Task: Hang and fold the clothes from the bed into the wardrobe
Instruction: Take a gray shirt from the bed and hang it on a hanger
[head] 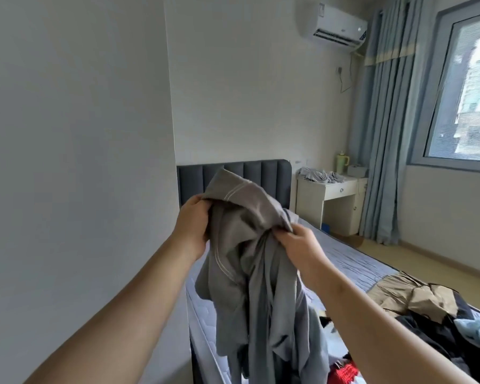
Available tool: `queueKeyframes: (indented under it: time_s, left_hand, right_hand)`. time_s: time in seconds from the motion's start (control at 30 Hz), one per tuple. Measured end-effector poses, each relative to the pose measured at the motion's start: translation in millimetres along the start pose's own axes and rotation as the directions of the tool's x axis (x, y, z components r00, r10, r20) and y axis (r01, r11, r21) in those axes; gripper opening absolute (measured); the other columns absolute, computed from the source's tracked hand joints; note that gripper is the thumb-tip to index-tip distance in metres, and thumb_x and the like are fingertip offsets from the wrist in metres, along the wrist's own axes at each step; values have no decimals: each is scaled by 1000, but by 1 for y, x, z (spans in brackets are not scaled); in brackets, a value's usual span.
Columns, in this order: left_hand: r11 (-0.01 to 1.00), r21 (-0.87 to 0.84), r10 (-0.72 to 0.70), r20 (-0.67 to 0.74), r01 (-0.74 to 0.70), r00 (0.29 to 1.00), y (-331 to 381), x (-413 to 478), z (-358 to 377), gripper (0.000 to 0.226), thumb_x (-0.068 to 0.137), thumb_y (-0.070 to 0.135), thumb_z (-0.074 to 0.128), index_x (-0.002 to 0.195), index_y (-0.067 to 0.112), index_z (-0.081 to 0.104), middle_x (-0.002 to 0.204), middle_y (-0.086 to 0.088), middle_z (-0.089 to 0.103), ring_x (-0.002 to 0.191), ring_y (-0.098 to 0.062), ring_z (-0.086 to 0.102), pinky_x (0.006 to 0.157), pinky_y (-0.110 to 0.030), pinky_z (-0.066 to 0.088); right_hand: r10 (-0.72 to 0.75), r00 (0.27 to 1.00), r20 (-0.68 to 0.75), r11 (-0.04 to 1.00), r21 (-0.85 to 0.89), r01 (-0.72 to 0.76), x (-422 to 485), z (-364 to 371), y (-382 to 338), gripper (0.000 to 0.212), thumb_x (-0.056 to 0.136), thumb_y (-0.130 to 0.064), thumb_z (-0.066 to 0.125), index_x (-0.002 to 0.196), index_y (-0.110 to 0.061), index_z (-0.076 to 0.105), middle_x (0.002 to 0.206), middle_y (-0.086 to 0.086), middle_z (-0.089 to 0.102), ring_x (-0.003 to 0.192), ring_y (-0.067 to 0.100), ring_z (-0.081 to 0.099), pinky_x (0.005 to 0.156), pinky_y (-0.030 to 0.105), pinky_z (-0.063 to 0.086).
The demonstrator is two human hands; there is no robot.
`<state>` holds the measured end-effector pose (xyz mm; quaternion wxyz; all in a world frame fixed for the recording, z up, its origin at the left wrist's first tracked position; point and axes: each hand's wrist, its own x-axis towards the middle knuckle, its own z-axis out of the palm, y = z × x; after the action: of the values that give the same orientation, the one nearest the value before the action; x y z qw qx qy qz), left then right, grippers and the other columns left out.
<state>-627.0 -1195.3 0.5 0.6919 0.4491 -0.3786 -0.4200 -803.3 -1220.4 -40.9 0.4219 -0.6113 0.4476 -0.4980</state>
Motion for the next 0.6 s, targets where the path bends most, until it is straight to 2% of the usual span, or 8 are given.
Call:
queueKeyframes:
  time_s: [0.07,0.13,0.17,0.27,0.33,0.4,0.5,0.6]
  left_hand:
    - [984,172,-38,16,35,999,-2,-6,-7,18,90,8,49,104,17,58,90,-5,60,79,-18,59,59,-27,50]
    - [983,182,-57,100,38,993,-7,-13,-9,32,87,7,55,114,24,50,113,-3,56,103,-22,56,72,-31,52]
    - [987,159,-40,179,11,983,-9,-18,-10,39,86,9,58,118,27,45,121,0,54,109,-21,54,78,-32,51]
    - [968,205,40,440,-144,897,-17,-30,-4,63,82,10,67,129,35,33,124,10,53,108,-8,59,81,-23,53]
    - [904,337,64,503,-263,862,-23,-33,3,72,77,9,72,122,45,29,118,17,52,106,1,56,81,-16,51]
    - [835,453,127,396,-314,910,-28,-30,7,59,79,8,69,116,41,38,110,13,57,104,-8,57,84,-21,49]
    - [785,556,232,145,-273,962,-25,-20,2,23,82,5,60,103,13,60,97,-11,66,95,-29,61,87,-45,48]
    - [911,371,185,24,-180,983,-13,-13,0,16,83,-3,54,85,11,63,87,-17,64,82,-29,61,80,-42,51]
  right_hand:
    - [48,997,-62,970,239,-32,5,1,-22,13,90,-8,52,84,-8,63,81,11,63,78,23,58,77,38,51]
    - [91,992,-91,939,340,-55,10,4,-43,13,90,-8,49,85,-6,62,76,10,58,72,21,54,65,29,47]
    - [109,990,-92,925,375,-67,12,7,-51,15,90,-8,48,83,-8,61,72,8,56,66,19,51,59,25,45]
    - [128,988,-84,882,465,-75,15,15,-69,22,92,-5,45,75,-15,57,66,4,54,57,15,50,42,15,45]
    - [112,992,-64,841,538,-60,16,20,-77,24,92,-3,44,74,-14,56,66,4,56,58,15,52,41,16,47]
    - [62,997,-38,792,610,-26,15,22,-82,26,92,0,42,74,-13,56,64,3,56,57,14,53,43,18,48]
    - [-27,999,42,764,645,-6,13,24,-79,28,92,1,43,74,-14,58,61,1,62,54,11,60,51,21,52]
    - [-64,991,118,869,495,-3,13,20,-67,19,93,-9,49,83,-22,58,72,-6,64,66,11,60,65,24,48]
